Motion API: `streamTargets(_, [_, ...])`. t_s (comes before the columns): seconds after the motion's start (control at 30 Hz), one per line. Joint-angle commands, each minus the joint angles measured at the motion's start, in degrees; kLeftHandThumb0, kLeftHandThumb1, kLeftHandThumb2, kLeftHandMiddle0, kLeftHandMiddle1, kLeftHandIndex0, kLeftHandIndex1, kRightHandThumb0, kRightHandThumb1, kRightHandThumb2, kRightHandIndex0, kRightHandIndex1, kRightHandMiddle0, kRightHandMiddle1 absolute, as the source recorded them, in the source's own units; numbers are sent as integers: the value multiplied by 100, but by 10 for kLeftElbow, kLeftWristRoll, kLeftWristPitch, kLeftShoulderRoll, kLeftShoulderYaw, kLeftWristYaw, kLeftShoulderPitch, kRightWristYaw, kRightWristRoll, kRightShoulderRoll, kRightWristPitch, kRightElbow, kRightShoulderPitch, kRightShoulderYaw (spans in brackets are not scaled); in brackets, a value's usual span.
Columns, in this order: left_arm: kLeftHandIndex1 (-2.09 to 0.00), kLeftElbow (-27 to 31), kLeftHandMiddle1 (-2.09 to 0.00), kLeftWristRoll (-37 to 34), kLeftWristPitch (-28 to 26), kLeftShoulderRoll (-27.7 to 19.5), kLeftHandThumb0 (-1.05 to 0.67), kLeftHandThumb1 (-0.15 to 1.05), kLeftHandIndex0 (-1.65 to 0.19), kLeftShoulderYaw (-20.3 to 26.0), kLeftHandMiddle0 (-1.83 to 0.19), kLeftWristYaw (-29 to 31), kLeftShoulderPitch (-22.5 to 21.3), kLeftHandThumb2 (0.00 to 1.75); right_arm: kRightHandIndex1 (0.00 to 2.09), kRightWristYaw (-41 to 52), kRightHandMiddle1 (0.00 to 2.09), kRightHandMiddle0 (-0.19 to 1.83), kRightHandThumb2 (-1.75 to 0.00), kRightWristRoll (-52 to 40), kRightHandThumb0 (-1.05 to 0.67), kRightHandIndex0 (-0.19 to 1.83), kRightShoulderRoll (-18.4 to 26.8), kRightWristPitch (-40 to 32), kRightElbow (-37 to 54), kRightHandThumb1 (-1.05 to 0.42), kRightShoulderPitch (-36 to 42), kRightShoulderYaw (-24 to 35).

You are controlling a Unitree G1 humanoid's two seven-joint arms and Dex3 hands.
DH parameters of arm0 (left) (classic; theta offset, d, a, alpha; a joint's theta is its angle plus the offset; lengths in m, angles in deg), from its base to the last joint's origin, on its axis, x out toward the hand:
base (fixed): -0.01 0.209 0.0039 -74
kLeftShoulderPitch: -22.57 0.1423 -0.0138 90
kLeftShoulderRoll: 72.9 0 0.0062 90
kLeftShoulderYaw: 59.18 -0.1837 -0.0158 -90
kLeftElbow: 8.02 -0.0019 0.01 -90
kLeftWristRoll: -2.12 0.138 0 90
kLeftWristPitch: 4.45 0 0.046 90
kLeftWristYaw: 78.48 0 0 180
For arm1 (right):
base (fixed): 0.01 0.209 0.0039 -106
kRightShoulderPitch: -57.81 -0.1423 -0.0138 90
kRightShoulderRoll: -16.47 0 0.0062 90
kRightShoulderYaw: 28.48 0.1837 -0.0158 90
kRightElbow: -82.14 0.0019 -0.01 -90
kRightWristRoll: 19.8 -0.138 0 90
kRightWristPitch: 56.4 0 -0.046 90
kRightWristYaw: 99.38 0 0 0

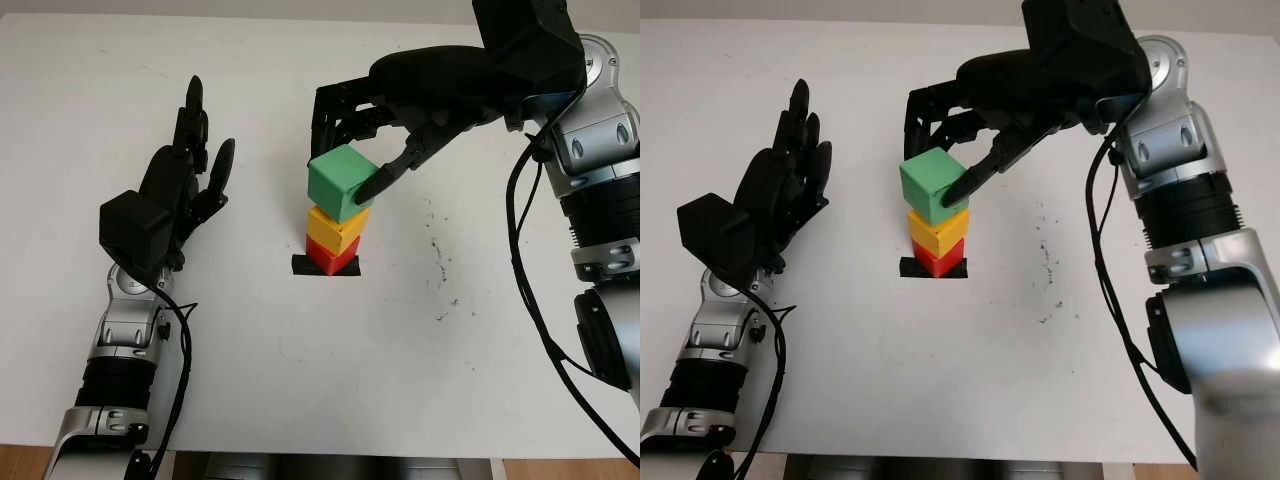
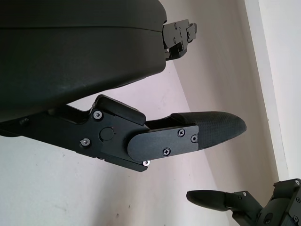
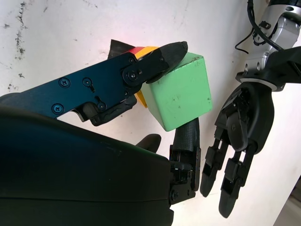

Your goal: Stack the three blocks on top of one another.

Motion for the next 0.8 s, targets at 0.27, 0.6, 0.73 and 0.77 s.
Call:
streamTargets(0.27, [-5, 8, -5, 6, -4, -2, -88, 105, 19, 2, 17, -3, 9, 58, 70, 14, 165, 36, -5, -4, -49, 11, -7, 4, -12, -100, -14, 5])
streamTargets(0.6, [-5, 14, -6, 6, -2, -3, -87, 105, 19, 3, 16, -4, 10, 58, 73, 12, 165, 36, -5, -4, -51, 9, -13, 17, -23, -100, -3, 5])
streamTargets(0.73, [-5, 16, -6, 10, -2, -4, -86, 105, 19, 2, 16, -7, 11, 58, 74, -2, 165, 37, -5, 2, -51, 10, -14, 28, -18, -99, 5, 3])
streamTargets(0.77, [-5, 15, -6, 11, 0, -5, -85, 105, 19, 1, 15, -7, 10, 59, 74, -4, 165, 37, -5, 3, -50, 10, -14, 31, -17, -99, 6, 3])
